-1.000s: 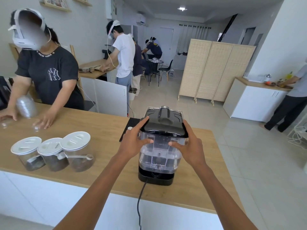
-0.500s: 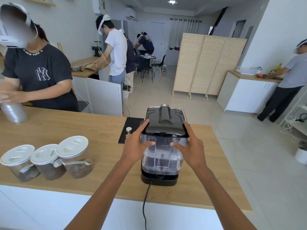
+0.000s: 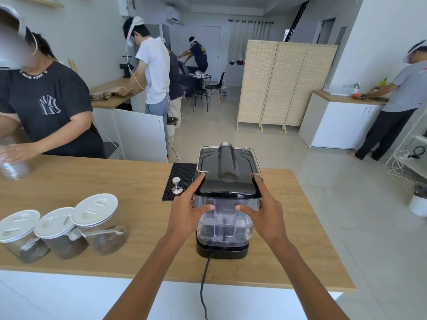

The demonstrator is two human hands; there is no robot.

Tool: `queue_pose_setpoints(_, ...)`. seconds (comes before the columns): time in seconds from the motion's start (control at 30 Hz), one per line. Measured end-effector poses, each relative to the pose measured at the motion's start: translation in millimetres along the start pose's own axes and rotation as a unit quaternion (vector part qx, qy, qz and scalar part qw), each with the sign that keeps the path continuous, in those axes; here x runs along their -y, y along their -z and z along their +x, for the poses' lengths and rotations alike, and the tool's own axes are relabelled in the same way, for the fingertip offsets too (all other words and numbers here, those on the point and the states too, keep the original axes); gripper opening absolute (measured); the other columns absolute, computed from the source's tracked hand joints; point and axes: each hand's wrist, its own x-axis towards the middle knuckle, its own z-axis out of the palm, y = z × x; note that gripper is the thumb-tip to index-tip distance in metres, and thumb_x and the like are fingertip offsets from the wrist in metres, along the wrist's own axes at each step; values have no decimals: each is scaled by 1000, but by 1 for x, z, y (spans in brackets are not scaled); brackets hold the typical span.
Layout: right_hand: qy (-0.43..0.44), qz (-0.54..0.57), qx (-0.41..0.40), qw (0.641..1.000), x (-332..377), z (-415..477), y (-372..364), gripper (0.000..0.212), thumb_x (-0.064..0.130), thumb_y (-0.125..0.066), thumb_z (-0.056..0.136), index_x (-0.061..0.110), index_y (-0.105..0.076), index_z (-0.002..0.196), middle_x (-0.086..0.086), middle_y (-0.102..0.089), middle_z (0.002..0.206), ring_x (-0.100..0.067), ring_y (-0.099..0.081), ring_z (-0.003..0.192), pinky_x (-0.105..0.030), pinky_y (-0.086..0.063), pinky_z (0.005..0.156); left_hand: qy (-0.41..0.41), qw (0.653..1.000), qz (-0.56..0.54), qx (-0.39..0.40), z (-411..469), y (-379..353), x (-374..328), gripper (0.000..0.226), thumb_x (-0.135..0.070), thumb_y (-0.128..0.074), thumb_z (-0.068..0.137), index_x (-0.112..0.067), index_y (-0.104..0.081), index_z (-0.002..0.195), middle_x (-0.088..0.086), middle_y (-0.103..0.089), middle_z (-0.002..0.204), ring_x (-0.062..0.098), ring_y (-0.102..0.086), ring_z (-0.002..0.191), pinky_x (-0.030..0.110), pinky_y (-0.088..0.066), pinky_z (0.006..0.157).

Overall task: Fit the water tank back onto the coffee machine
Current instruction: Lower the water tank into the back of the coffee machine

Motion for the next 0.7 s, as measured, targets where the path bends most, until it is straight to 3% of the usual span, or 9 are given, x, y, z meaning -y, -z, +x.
queue_pose_setpoints(0.13,-9,-6,-1,1000,-6,-2,-3,102,30,-87,75,37,-28,158,-4,-59,145,-13,-31,90,-25,-38,82,2,1000,5,-3,-2,-3,2,96,-26,-88,72,-45,-36,151,-27,-58,113,7,-43,81,-1,-44,70)
queue_pose_setpoints(0.23,-3,-9,-4,1000,-12,-1,-5,102,31,-86,75,38,-27,158,-8,-61,141,-14,-33,89,-25,-39,82,9,1000,7,-2,-1,-5,7,95,-30,-87,73,-54,-33,148,-16,-54,103,5,-40,80,7,-44,74)
queue_pose_setpoints(0.33,-2,-20,1,1000,-20,-3,-8,102,33,-86,76,41,-25,158,0,-62,139,-17,-44,83,-22,-46,86,18,1000,-2,6,-4,-8,15,93,-31,-85,75,-58,-32,147,-10,-56,95,1,-41,76,13,-43,75)
queue_pose_setpoints(0.4,-2,-32,4,999,-26,-8,-11,102,35,-84,77,45,-22,157,5,-62,131,-6,-45,80,-13,-44,80,10,1000,9,13,-10,-12,19,88,-36,-81,78,-50,-33,151,13,-51,73,8,-31,66,27,-41,65)
queue_pose_setpoints(0.43,-2,-34,5,999,-28,-10,-13,101,36,-83,78,45,-22,157,5,-61,136,-2,-50,79,-7,-42,77,6,1000,16,12,-13,-14,21,86,-39,-79,80,-48,-32,152,24,-51,71,9,-26,61,30,-39,61)
queue_pose_setpoints(0.5,-3,-35,7,999,-30,-11,-13,98,38,-82,79,42,-23,158,3,-57,146,5,-58,86,-3,-44,77,4,1000,28,5,-15,-15,24,85,-39,-78,82,-49,-30,152,25,-49,68,11,-22,56,30,-34,57)
queue_pose_setpoints(0.57,-8,-32,10,999,-30,-11,-12,98,41,-80,80,42,-22,158,0,-56,148,-3,-60,95,-22,-53,90,9,999,38,8,-13,-14,26,87,-39,-79,82,-49,-30,152,22,-51,66,11,-24,54,32,-37,54)
queue_pose_setpoints(0.63,-17,-28,13,999,-28,-13,-11,97,43,-79,80,42,-21,158,-6,-58,146,-19,-58,103,-42,-54,96,18,999,37,16,-12,-13,27,88,-41,-79,81,-49,-28,153,22,-59,71,9,-25,57,42,-51,61)
queue_pose_setpoints(0.7,-14,-30,13,999,-27,-16,-12,97,43,-79,80,42,-22,158,-8,-58,145,-28,-60,111,-45,-53,98,20,999,35,22,-13,-12,27,88,-43,-77,82,-51,-26,153,15,-60,73,18,-31,57,45,-57,73)
